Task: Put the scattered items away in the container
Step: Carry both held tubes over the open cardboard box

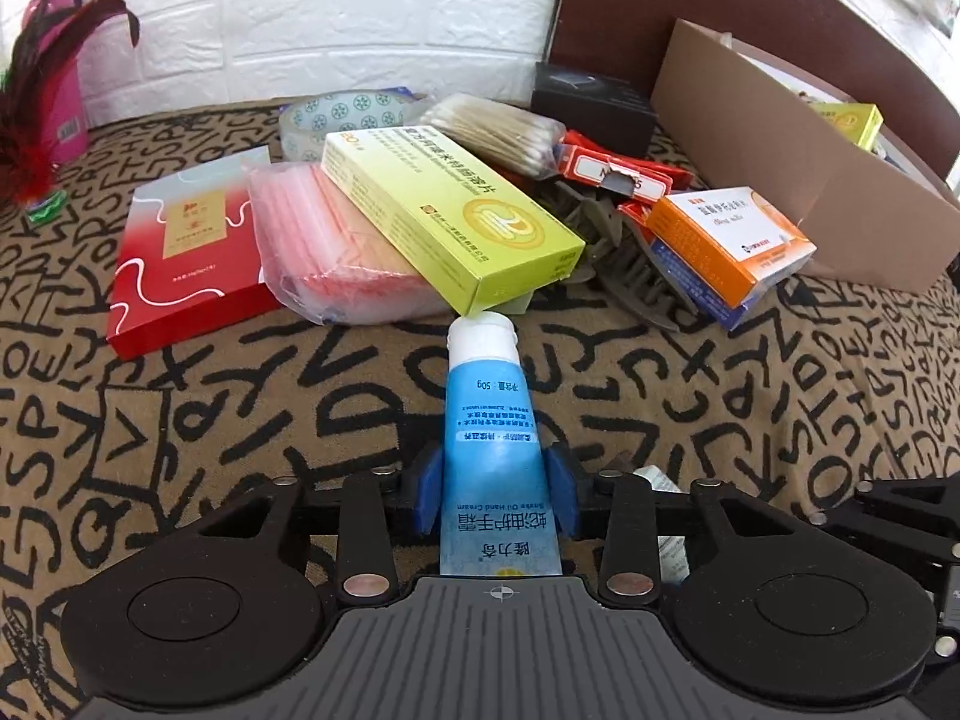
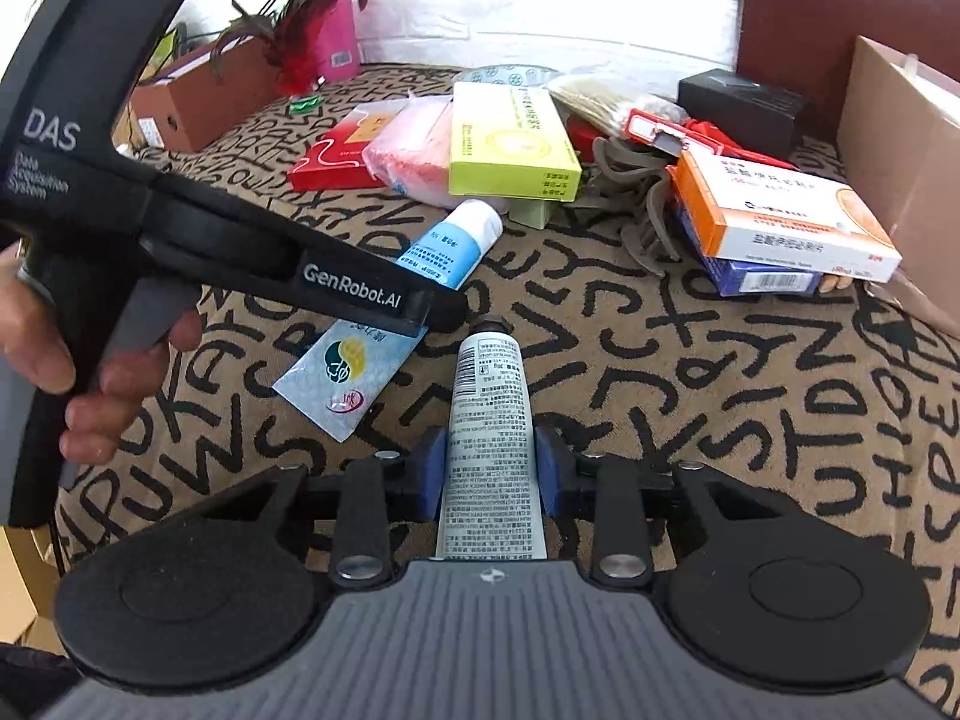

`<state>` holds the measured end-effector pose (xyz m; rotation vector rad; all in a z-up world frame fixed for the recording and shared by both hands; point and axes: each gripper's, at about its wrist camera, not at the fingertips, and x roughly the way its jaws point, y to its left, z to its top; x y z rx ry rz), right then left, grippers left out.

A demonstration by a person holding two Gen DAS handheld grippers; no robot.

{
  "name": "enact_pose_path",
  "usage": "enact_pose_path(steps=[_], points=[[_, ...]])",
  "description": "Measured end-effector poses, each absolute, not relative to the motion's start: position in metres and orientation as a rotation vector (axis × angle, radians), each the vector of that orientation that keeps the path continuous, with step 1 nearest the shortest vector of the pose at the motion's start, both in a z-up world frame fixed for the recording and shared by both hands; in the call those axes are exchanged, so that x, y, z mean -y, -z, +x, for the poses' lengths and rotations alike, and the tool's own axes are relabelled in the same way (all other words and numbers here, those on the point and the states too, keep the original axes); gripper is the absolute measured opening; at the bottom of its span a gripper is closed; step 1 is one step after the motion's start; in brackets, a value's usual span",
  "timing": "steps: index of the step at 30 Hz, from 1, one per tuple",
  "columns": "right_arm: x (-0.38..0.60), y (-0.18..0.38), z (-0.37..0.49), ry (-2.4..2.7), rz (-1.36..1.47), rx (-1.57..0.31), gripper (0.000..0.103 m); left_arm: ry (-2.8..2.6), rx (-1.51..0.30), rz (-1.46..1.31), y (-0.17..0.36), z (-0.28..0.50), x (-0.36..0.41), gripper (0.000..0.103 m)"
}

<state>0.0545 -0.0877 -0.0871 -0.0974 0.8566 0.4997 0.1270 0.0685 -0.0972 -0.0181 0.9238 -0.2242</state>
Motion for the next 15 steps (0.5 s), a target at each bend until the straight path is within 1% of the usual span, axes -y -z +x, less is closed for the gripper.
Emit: enact_pose_path(steps=[6, 15], points=[[0.114, 0.072, 0.043, -0.463, -0.02, -0.82, 0.035, 0.298, -0.923, -0.069, 0.087, 0.11, -0.056, 0.035], [0.165, 0.061, 0.035, -0.367, -0.004, -0.798, 0.035, 0.412, -0.895, -0.068, 0.069, 0.108, 0.002, 0.035]])
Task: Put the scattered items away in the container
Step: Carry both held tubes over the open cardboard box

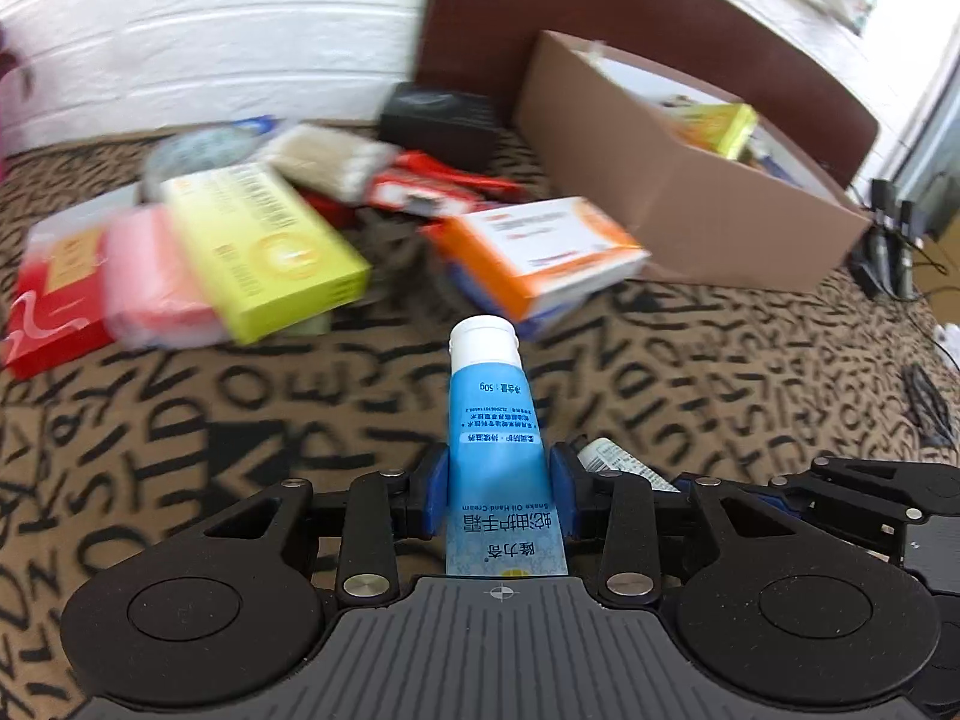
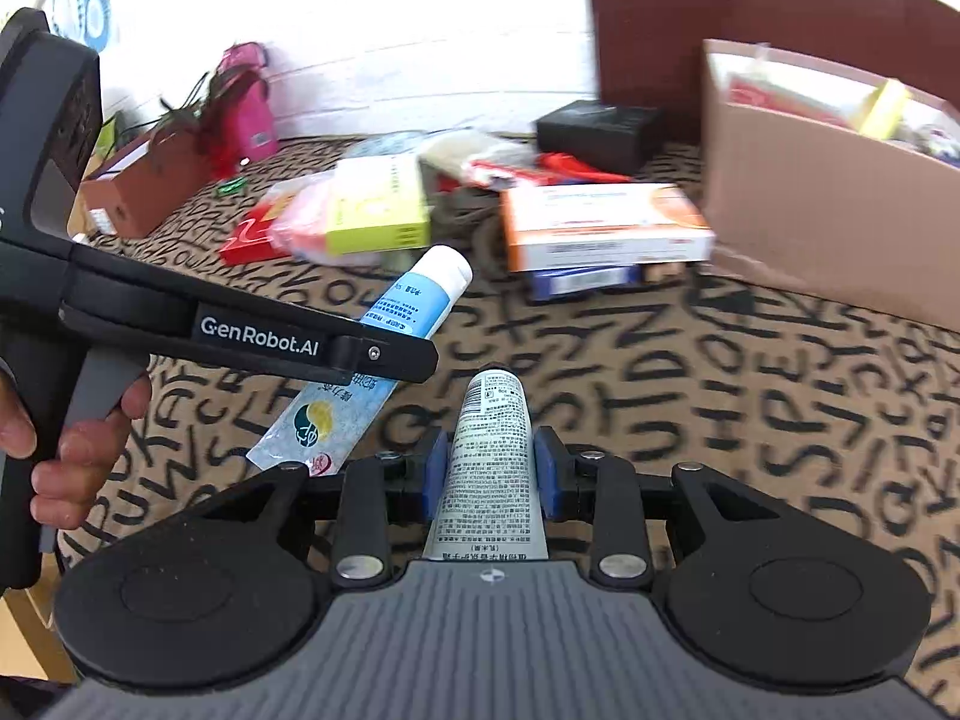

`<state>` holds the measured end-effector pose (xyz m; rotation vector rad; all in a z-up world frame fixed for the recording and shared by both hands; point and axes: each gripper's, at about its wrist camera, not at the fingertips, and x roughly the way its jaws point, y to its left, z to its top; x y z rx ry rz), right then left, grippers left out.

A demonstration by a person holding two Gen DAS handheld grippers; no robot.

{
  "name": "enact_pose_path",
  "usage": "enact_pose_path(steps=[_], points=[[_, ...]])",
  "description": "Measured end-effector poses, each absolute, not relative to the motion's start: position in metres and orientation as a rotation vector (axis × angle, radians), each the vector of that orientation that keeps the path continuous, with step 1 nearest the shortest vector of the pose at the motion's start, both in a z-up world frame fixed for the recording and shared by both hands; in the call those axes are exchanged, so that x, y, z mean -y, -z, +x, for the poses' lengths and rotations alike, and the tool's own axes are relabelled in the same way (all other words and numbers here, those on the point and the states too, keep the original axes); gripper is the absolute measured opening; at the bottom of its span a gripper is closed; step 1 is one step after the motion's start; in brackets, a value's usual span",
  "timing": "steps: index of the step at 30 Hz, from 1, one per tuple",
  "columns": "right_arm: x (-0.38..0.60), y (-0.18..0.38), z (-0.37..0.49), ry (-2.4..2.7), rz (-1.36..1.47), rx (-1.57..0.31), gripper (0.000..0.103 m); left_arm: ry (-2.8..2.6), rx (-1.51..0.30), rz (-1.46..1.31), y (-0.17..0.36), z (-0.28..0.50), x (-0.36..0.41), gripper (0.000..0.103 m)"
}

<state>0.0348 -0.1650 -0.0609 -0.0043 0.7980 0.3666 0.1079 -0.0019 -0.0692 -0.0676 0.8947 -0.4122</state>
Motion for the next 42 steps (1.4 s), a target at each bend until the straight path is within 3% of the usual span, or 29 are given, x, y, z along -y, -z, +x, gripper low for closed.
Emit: enact_pose_path(steps=[10, 12, 15, 19, 32, 42], points=[[0.169, 0.088, 0.046, -0.316, -0.031, -0.855, 0.038, 0.394, -0.959, 0.041, 0.102, 0.117, 0.024, 0.037], [0.164, 0.09, 0.051, -0.317, -0.061, -0.849, 0.036, 0.397, -0.964, 0.045, 0.102, 0.12, 0.026, 0.044], [0.16, 0.092, 0.058, -0.326, -0.082, -0.833, 0.034, 0.4, -0.958, 0.073, 0.101, 0.121, 0.03, 0.037], [0.169, 0.086, 0.055, -0.337, -0.012, -0.832, 0.034, 0.415, -0.963, 0.042, 0.095, 0.115, 0.03, 0.035], [0.224, -0.019, 0.059, -0.309, -0.012, -0.608, 0.034, 0.548, -0.712, 0.031, -0.022, 0.121, 0.077, 0.035], [0.268, -0.085, 0.135, -0.178, -0.044, -0.51, 0.034, 0.564, -0.688, -0.013, -0.08, 0.225, 0.128, 0.035]])
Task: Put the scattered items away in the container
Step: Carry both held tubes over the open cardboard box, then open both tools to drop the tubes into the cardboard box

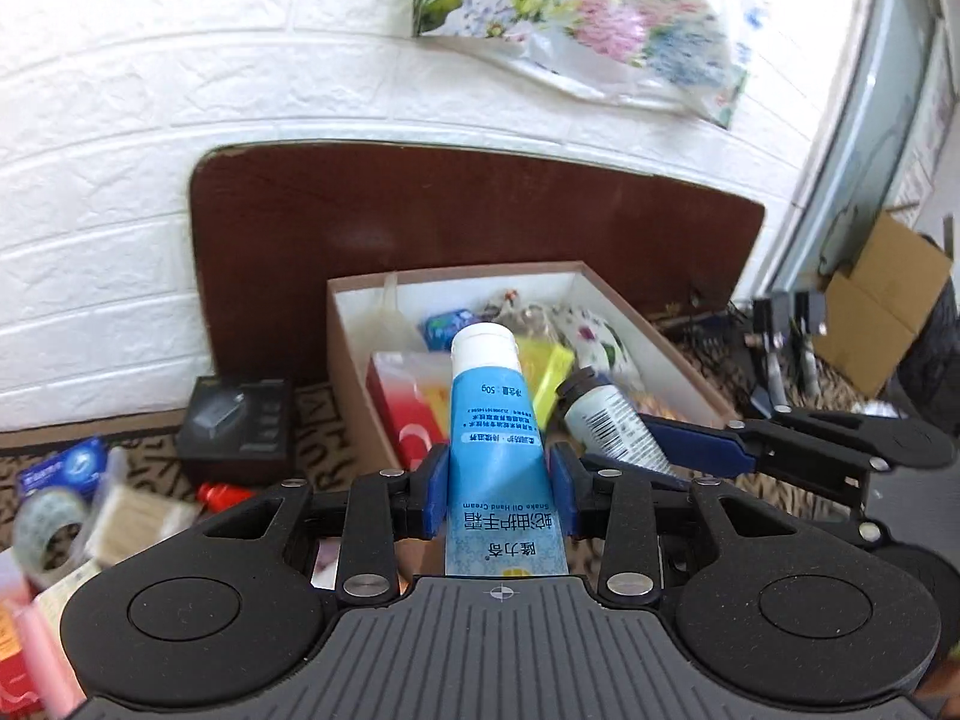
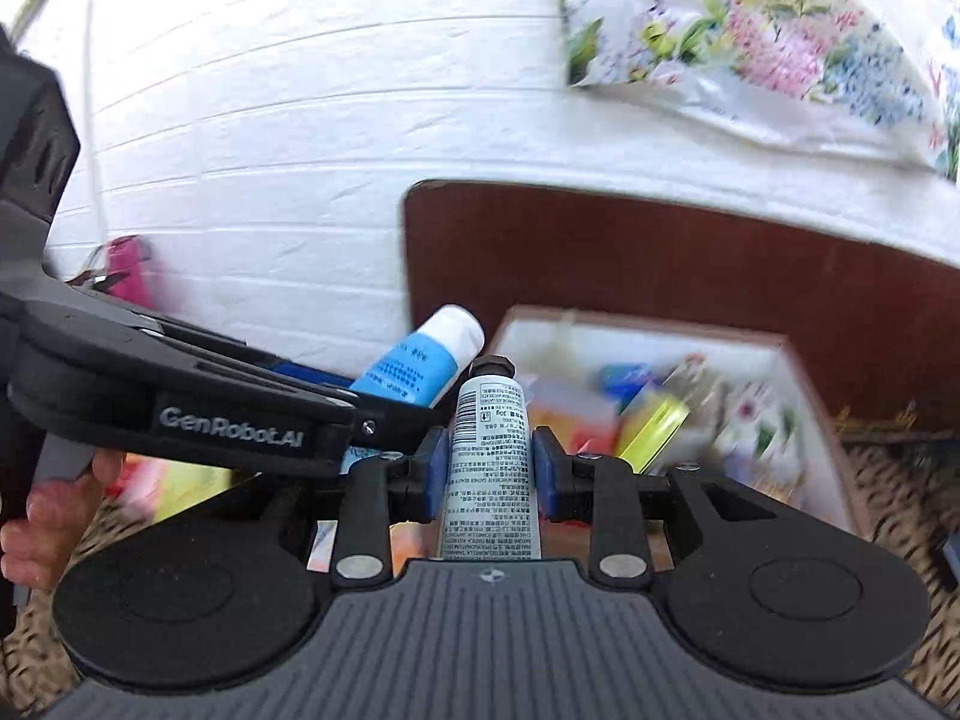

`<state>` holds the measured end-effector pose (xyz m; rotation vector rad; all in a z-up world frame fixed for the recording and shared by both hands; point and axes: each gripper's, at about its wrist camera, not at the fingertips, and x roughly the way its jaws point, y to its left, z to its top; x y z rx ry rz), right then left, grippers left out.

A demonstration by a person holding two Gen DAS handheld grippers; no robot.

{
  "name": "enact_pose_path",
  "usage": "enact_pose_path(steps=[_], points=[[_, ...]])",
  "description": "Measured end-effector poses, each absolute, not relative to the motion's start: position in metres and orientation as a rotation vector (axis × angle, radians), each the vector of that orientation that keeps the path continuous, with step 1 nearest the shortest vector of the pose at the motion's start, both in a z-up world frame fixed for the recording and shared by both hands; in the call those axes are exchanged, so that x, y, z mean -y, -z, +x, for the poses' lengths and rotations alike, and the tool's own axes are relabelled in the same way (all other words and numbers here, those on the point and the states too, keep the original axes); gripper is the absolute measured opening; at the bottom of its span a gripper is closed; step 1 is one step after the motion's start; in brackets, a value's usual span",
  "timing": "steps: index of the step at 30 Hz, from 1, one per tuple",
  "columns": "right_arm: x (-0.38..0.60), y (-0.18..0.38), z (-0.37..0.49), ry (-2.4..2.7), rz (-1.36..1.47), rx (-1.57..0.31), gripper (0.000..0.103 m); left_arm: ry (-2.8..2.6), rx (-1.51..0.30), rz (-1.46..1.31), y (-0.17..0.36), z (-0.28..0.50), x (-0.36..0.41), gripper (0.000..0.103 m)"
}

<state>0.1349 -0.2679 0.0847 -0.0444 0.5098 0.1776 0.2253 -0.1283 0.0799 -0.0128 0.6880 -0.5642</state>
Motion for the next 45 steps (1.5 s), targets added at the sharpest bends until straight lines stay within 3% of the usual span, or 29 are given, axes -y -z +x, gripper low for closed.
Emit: enact_pose_path(steps=[11, 13, 14, 15, 16, 24, 28, 29, 30, 32, 33, 36, 38, 39, 41, 44, 45], points=[[0.29, -0.033, 0.226, -0.137, 0.025, -0.597, 0.034, 0.569, -0.729, -0.019, -0.047, 0.31, 0.157, 0.044], [0.29, -0.026, 0.242, -0.113, 0.002, -0.581, 0.035, 0.536, -0.717, -0.019, -0.041, 0.323, 0.162, 0.06], [0.29, -0.024, 0.248, -0.086, -0.027, -0.562, 0.041, 0.511, -0.714, -0.03, -0.039, 0.329, 0.161, 0.079], [0.29, -0.023, 0.252, -0.046, -0.062, -0.544, 0.051, 0.493, -0.714, -0.045, -0.036, 0.332, 0.159, 0.085], [0.29, -0.022, 0.252, -0.01, -0.092, -0.527, 0.07, 0.499, -0.713, -0.059, -0.035, 0.334, 0.155, 0.085], [0.307, -0.02, 0.218, -0.056, -0.016, -0.525, 0.073, 0.575, -0.744, -0.016, -0.028, 0.318, 0.135, 0.088], [0.294, -0.016, 0.204, -0.067, -0.1, -0.548, 0.068, 0.614, -0.768, 0.031, -0.023, 0.298, 0.137, 0.087], [0.291, -0.015, 0.201, -0.073, -0.12, -0.555, 0.063, 0.628, -0.77, 0.048, -0.022, 0.294, 0.139, 0.085], [0.288, -0.014, 0.198, -0.091, -0.131, -0.569, 0.058, 0.643, -0.773, 0.067, -0.022, 0.289, 0.141, 0.082], [0.284, -0.012, 0.193, -0.148, -0.119, -0.601, 0.036, 0.668, -0.776, 0.1, -0.022, 0.282, 0.145, 0.071], [0.283, -0.011, 0.192, -0.171, -0.11, -0.616, 0.033, 0.682, -0.781, 0.107, -0.023, 0.279, 0.146, 0.063], [0.275, -0.006, 0.195, -0.203, -0.128, -0.639, 0.026, 0.691, -0.793, 0.118, -0.019, 0.278, 0.149, 0.056], [0.269, -0.001, 0.201, -0.207, -0.143, -0.655, 0.014, 0.694, -0.806, 0.125, -0.016, 0.281, 0.152, 0.041], [0.268, 0.002, 0.206, -0.202, -0.148, -0.66, 0.013, 0.691, -0.821, 0.11, -0.014, 0.284, 0.152, 0.04], [0.268, 0.007, 0.22, -0.166, -0.16, -0.661, 0.011, 0.659, -0.819, 0.074, -0.011, 0.291, 0.15, 0.048], [0.283, 0.008, 0.247, -0.059, -0.093, -0.656, 0.011, 0.583, -0.75, -0.011, -0.013, 0.298, 0.138, 0.082], [0.292, 0.007, 0.254, -0.027, -0.048, -0.658, 0.013, 0.567, -0.734, -0.037, -0.014, 0.299, 0.133, 0.085]])
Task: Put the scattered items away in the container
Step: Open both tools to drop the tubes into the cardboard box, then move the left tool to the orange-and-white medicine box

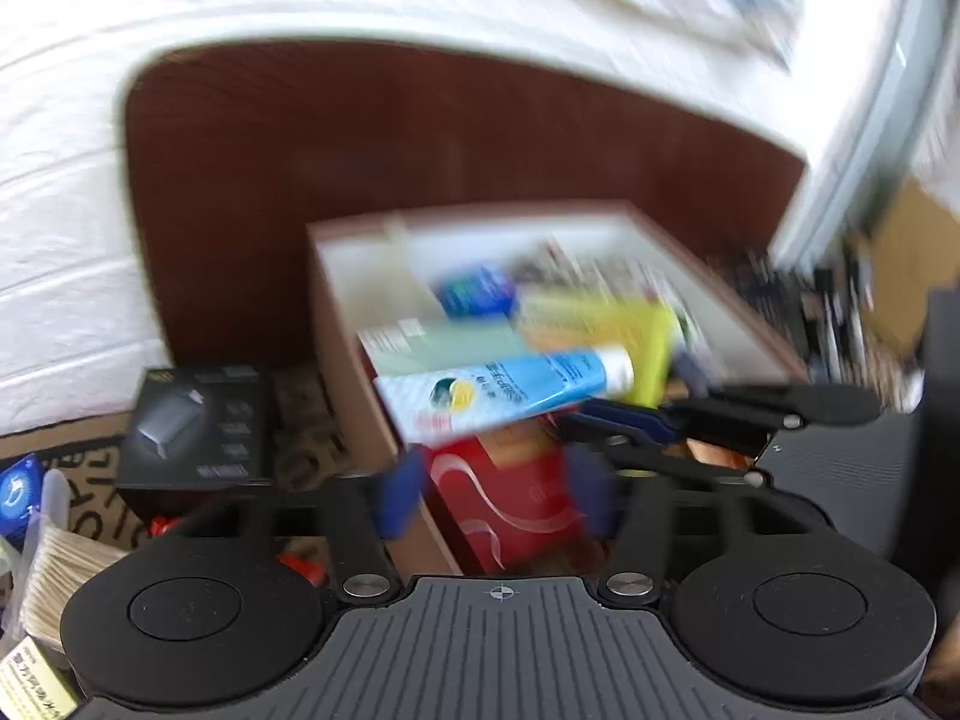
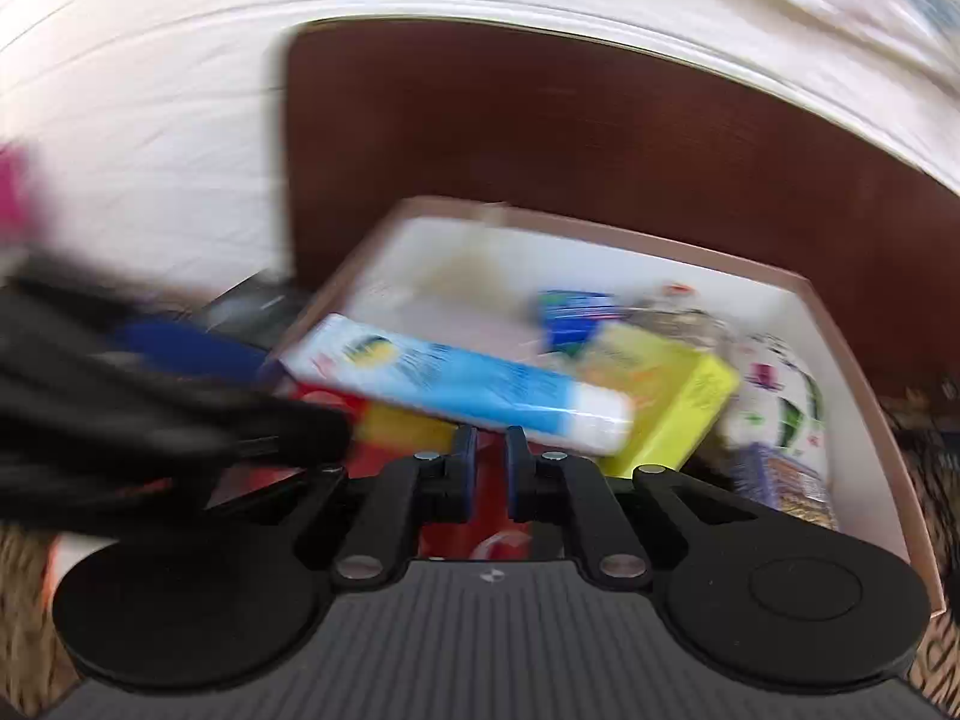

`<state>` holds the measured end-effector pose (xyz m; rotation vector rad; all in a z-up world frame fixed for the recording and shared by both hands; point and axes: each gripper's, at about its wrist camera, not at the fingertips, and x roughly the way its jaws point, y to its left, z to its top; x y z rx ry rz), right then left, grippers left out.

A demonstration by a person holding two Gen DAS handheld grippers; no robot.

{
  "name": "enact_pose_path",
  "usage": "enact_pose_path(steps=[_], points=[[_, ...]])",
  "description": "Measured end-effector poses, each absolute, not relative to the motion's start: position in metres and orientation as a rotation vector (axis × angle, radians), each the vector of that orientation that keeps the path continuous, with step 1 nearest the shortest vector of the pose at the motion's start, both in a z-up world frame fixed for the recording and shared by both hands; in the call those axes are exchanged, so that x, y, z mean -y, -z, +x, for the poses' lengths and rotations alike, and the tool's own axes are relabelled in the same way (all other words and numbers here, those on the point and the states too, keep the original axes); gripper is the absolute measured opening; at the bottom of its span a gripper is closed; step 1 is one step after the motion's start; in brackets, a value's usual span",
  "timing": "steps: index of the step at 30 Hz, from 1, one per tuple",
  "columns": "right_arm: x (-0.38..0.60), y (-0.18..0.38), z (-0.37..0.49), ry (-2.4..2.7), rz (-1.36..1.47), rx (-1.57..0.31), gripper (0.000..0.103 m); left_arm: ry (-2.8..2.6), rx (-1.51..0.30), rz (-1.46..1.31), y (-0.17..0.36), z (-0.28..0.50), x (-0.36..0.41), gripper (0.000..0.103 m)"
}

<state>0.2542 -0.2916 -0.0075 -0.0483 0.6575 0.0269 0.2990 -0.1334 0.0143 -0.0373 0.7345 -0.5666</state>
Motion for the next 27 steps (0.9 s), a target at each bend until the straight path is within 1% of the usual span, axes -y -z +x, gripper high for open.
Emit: enact_pose_path(steps=[1, 3, 6, 7, 9, 10, 11, 13, 17, 21, 27], points=[[0.298, 0.007, 0.259, -0.009, -0.012, -0.662, 0.015, 0.564, -0.73, -0.052, -0.016, 0.301, 0.13, 0.085], [0.303, 0.005, 0.256, -0.037, 0.025, -0.652, 0.015, 0.581, -0.729, -0.052, -0.017, 0.302, 0.124, 0.088], [0.295, 0.002, 0.244, -0.072, 0.003, -0.635, 0.015, 0.562, -0.711, -0.03, -0.017, 0.298, 0.121, 0.091], [0.291, 0.001, 0.24, -0.076, -0.015, -0.631, 0.018, 0.555, -0.714, -0.028, -0.016, 0.297, 0.119, 0.091], [0.281, -0.003, 0.229, -0.087, -0.048, -0.618, 0.034, 0.558, -0.73, -0.037, -0.017, 0.291, 0.115, 0.091], [0.276, -0.005, 0.222, -0.088, -0.066, -0.605, 0.049, 0.553, -0.733, -0.039, -0.017, 0.287, 0.112, 0.091], [0.271, -0.007, 0.215, -0.083, -0.09, -0.586, 0.06, 0.544, -0.728, -0.036, -0.017, 0.28, 0.107, 0.093], [0.259, -0.013, 0.196, -0.082, -0.152, -0.536, 0.07, 0.538, -0.709, -0.036, -0.017, 0.264, 0.095, 0.096], [0.236, -0.018, 0.158, -0.109, -0.234, -0.472, 0.077, 0.502, -0.711, -0.061, -0.01, 0.233, 0.067, 0.097], [0.217, -0.008, 0.128, -0.162, -0.233, -0.463, 0.081, 0.472, -0.74, -0.082, 0.006, 0.208, 0.041, 0.097], [0.201, 0.033, 0.099, -0.254, -0.069, -0.592, 0.082, 0.453, -0.82, -0.136, 0.042, 0.191, 0.021, 0.097]])
